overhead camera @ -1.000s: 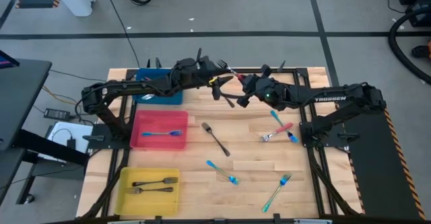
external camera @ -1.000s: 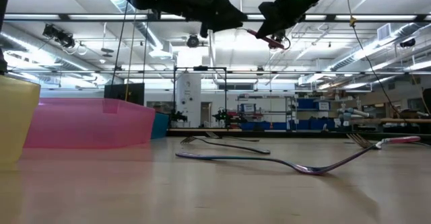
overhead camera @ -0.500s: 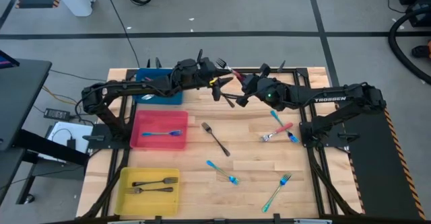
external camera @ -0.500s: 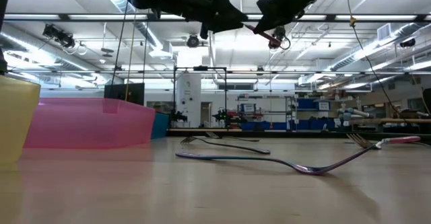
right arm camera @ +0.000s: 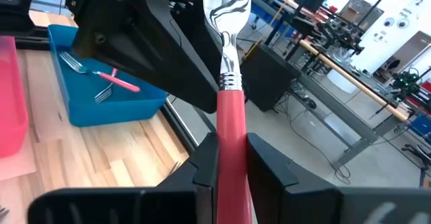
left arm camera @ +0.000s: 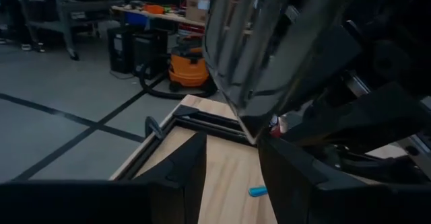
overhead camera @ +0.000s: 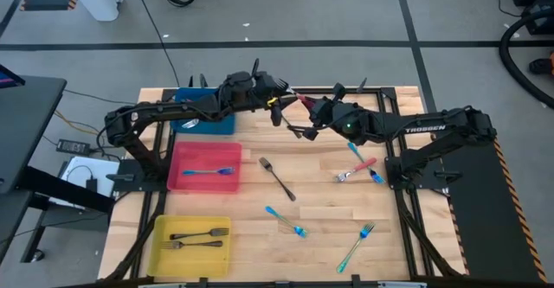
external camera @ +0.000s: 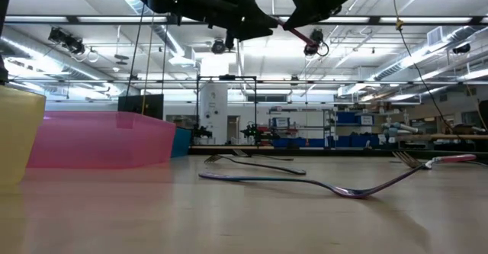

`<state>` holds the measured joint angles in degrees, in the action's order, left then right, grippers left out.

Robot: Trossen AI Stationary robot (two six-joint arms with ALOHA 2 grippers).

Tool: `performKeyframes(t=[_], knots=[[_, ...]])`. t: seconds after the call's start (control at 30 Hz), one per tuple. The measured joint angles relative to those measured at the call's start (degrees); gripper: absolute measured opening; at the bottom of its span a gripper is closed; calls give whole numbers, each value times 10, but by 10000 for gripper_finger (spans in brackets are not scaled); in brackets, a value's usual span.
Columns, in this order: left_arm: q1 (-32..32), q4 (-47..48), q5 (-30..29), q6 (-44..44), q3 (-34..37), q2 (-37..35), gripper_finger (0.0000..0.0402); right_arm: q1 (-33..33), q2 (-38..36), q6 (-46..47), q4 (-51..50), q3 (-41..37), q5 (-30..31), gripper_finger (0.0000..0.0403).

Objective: Sort silverware by color (type)
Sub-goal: Put the left pink fork into the blue bin

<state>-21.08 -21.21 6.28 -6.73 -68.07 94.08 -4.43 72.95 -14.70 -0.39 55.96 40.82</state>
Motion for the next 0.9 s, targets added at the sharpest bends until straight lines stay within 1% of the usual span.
performKeyframes(t=[0.27, 0.57, 0.7, 0.8, 0.9], knots=[[0, -22, 45, -1, 0, 0, 144, 0, 0, 0, -14, 0, -1, 58], [-5, -32, 54, -2, 0, 0, 144, 0, 0, 12, -27, 0, -4, 58], [-14, -43, 56, -1, 0, 0, 143, 0, 0, 12, -27, 0, -31, 58], [-20, -45, 57, 2, 0, 0, 137, 0, 0, 12, -28, 0, -41, 58], [-22, -35, 56, 20, 0, 0, 118, -1, 0, 12, -27, 0, -36, 58]])
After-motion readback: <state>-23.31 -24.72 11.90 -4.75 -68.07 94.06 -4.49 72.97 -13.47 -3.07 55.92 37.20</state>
